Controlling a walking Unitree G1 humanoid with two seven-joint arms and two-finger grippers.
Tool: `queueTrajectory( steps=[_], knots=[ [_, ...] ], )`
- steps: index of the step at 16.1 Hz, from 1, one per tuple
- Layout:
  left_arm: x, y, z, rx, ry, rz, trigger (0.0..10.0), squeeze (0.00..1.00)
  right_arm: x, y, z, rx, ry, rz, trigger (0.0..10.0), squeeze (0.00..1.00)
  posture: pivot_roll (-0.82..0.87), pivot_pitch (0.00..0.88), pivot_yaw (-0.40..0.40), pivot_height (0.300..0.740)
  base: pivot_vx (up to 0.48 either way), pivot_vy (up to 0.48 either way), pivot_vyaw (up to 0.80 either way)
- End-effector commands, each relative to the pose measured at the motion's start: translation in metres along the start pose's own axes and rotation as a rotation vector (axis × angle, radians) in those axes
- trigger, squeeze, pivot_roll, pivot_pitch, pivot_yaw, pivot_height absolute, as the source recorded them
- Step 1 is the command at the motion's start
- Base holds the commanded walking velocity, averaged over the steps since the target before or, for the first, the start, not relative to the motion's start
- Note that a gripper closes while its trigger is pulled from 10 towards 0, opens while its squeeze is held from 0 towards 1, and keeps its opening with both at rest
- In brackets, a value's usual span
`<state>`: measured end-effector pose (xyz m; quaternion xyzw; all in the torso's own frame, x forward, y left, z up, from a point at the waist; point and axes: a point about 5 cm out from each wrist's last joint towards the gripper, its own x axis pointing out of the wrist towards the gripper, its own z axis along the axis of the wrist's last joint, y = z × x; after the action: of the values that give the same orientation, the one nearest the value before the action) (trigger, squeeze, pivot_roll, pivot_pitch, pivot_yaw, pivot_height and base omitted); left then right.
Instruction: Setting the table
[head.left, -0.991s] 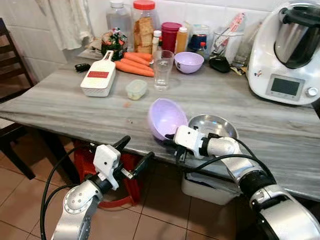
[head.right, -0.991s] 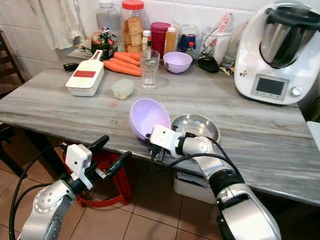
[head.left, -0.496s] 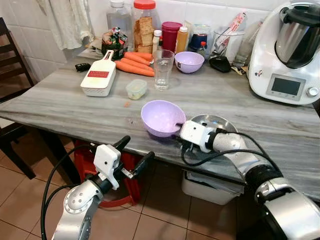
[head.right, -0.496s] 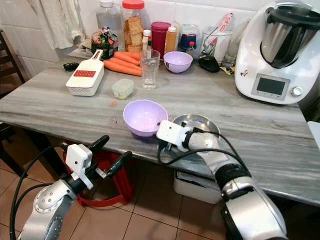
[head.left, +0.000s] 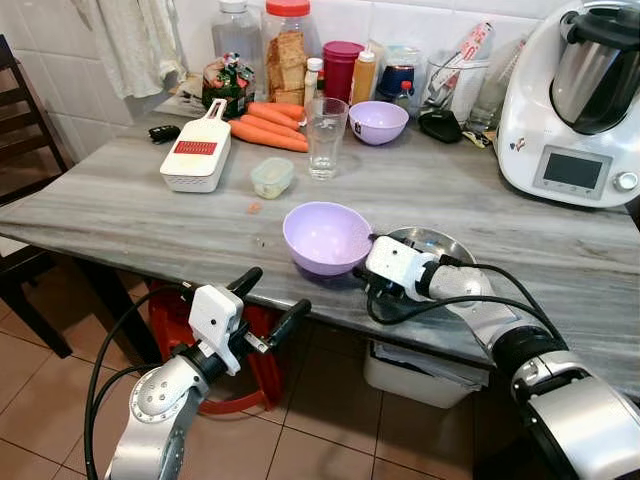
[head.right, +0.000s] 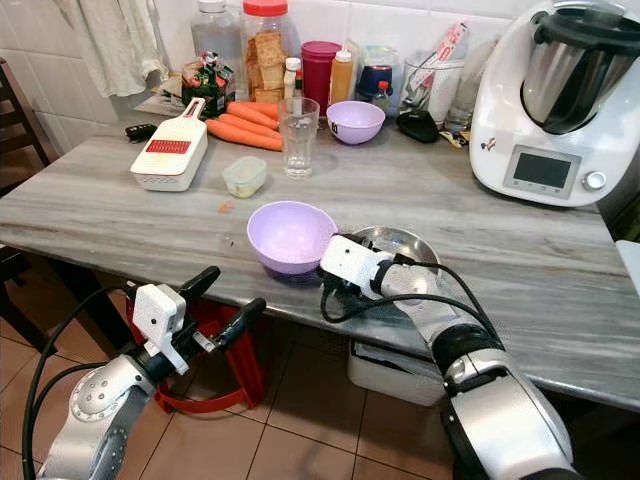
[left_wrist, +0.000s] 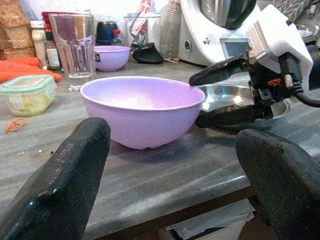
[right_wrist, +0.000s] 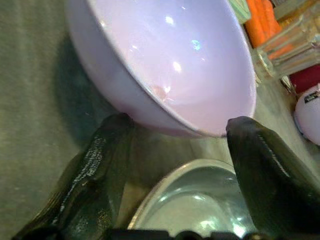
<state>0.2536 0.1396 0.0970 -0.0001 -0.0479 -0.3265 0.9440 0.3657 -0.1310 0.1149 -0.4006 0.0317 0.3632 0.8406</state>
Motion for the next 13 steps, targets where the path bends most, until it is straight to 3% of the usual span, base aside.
queueTrajectory(
  steps=[1,7,8,9,10,13],
  knots=[
    [0.003,0.000,-0.001,0.007,0.013,-0.005,10.0,0.00,0.000,-0.006,-0.002,-0.013,0.036,-0.014,10.0,0.58,0.05,0.000,-0.038,0.740,0.000,0.000,0.00],
    [0.003,-0.001,-0.001,0.006,0.012,0.000,10.0,0.00,0.001,-0.016,0.002,-0.018,0.049,-0.093,10.0,0.56,0.05,0.000,-0.039,0.740,0.000,0.000,0.00],
    [0.003,-0.001,-0.001,0.006,0.012,0.001,10.0,0.00,0.001,-0.018,0.005,-0.008,0.029,-0.114,10.0,0.51,0.05,0.000,-0.039,0.740,0.000,0.000,0.00],
    [0.004,-0.001,-0.001,0.006,0.011,0.003,10.0,0.00,0.000,-0.022,0.009,0.027,-0.015,-0.147,10.0,0.19,0.05,0.000,-0.040,0.740,0.000,0.000,0.00],
    [0.004,-0.001,-0.001,0.006,0.010,0.004,10.0,0.00,0.000,-0.024,0.012,0.047,-0.044,-0.162,10.0,0.00,0.05,0.000,-0.040,0.740,0.000,0.000,0.00],
    [0.005,-0.001,-0.002,0.002,0.010,0.007,10.0,0.00,-0.005,-0.030,0.018,0.122,-0.132,-0.240,10.0,0.00,0.04,0.000,-0.038,0.740,0.000,0.000,0.00]
  ],
)
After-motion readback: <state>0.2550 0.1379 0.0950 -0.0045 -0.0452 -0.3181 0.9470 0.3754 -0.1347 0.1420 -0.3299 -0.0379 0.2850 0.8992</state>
